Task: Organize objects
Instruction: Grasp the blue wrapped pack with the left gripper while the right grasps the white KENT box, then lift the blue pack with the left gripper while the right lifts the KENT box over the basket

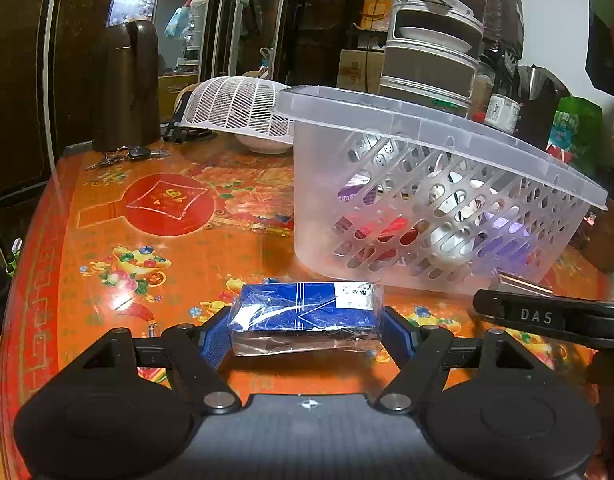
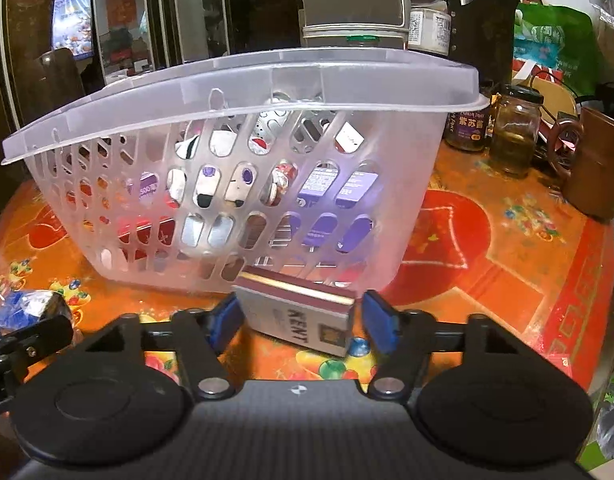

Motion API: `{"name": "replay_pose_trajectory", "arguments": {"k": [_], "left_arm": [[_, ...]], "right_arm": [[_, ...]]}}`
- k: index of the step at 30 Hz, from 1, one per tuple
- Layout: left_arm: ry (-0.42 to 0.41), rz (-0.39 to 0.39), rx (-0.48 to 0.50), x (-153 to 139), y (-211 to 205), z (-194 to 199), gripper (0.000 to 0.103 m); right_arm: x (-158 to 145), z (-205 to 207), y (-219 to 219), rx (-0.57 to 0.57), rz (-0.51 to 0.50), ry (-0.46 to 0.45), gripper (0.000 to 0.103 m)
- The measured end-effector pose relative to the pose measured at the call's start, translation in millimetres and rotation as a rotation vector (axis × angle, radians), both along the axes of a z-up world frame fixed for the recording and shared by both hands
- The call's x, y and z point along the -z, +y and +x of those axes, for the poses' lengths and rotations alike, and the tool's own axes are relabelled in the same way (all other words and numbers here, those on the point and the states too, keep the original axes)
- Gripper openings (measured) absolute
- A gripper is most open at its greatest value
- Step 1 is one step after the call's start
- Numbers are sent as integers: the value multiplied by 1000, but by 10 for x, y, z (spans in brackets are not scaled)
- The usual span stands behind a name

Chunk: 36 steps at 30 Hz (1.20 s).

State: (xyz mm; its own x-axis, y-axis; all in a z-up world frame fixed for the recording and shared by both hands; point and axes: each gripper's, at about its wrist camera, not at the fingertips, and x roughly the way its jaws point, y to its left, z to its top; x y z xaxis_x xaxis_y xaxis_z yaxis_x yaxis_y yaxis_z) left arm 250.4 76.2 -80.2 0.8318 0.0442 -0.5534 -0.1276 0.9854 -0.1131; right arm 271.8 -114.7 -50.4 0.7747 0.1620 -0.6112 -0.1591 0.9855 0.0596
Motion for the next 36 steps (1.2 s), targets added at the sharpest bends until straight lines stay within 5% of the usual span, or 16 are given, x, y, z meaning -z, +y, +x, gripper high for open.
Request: {"name": "replay_pose_trajectory", "arguments": {"k": [11,17,28,36], "left_arm": [[-4,0,14,9,-17,-3,79],[-79,18,38,-87,-70,-151,79],[-215,24,82,-466,-338,-1250,79],[-246,61,57,-561,-378,-1729,79]], "right_arm": [[-12,-66,-138,-28,117,-13,61],[-110,-413,-249,-105,140,-84,61],[-477,-1533,-712,-239,200,-249,61],[-444,-1932,-950,-240,205,-261,61]]}}
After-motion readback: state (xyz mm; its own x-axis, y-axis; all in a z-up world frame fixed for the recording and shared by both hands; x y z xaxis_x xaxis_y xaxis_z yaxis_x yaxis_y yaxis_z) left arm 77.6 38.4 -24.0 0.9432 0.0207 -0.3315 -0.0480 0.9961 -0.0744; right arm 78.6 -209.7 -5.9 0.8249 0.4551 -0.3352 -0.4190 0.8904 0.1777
